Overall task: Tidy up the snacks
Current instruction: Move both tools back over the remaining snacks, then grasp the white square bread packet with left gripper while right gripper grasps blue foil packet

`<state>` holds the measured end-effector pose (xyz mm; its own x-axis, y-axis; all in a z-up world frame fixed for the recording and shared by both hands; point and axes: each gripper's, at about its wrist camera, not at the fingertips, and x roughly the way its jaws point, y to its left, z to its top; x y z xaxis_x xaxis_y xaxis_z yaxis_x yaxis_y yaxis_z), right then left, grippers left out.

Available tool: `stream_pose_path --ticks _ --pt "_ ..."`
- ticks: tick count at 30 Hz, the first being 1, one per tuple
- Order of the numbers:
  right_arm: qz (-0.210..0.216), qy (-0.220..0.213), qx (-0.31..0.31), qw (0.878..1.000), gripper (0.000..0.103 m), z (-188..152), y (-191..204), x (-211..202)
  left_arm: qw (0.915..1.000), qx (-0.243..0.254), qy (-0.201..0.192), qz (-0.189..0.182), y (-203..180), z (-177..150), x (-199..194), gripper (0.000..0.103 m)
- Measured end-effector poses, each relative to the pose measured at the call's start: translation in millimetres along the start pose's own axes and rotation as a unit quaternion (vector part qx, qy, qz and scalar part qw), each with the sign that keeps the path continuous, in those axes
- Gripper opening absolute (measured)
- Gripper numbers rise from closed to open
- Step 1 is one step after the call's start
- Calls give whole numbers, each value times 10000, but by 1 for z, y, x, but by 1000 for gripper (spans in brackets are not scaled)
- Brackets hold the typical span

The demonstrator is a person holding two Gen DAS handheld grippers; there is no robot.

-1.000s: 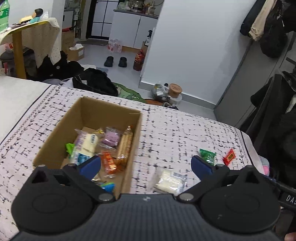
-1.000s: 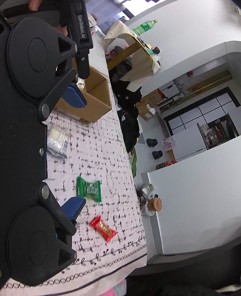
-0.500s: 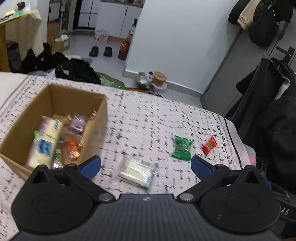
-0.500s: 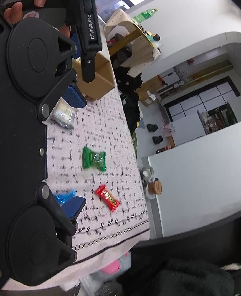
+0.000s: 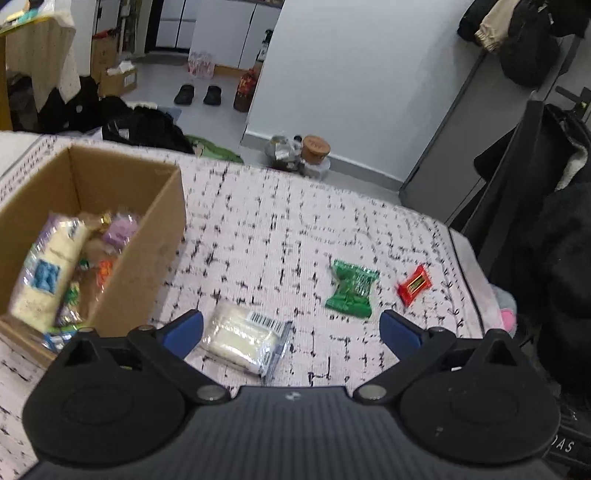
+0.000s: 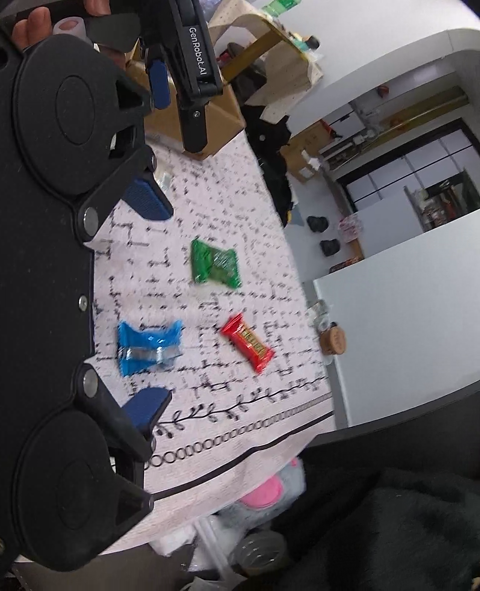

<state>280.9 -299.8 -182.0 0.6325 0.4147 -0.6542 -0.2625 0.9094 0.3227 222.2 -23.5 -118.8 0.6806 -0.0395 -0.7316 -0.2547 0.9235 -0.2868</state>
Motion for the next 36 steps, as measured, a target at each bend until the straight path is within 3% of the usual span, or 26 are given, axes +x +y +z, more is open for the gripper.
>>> stream_pose_path --ticks 3,10,16,21,26,32,34,35,36 --pt "-49 127 56 9999 85 -3 -4 8 9999 54 11 108 3 -7 11 101" --pt "-153 246 -14 9996 82 -6 -6 20 9994 137 165 256 9 -20 38 100" --pt "-291 368 -45 9989 77 -5 -7 34 9987 258 239 381 16 -20 60 100" --pt "-426 493 -12 9979 67 -6 -9 51 9979 337 344 442 18 -20 73 98" --pt "-570 510 131 9970 65 -4 -14 61 9967 383 486 517 18 -23 82 98" --pt "-649 490 233 9964 64 2 -18 70 9958 358 578 612 21 -23 88 86" --pt "-713 553 176 9958 53 0 -17 74 9957 390 563 620 21 -24 87 78" --pt "-820 551 156 9950 37 -1 -17 75 9957 412 562 614 21 -23 86 72" --pt "-888 551 167 9944 33 -1 -17 75 9955 422 564 633 22 -23 86 70"
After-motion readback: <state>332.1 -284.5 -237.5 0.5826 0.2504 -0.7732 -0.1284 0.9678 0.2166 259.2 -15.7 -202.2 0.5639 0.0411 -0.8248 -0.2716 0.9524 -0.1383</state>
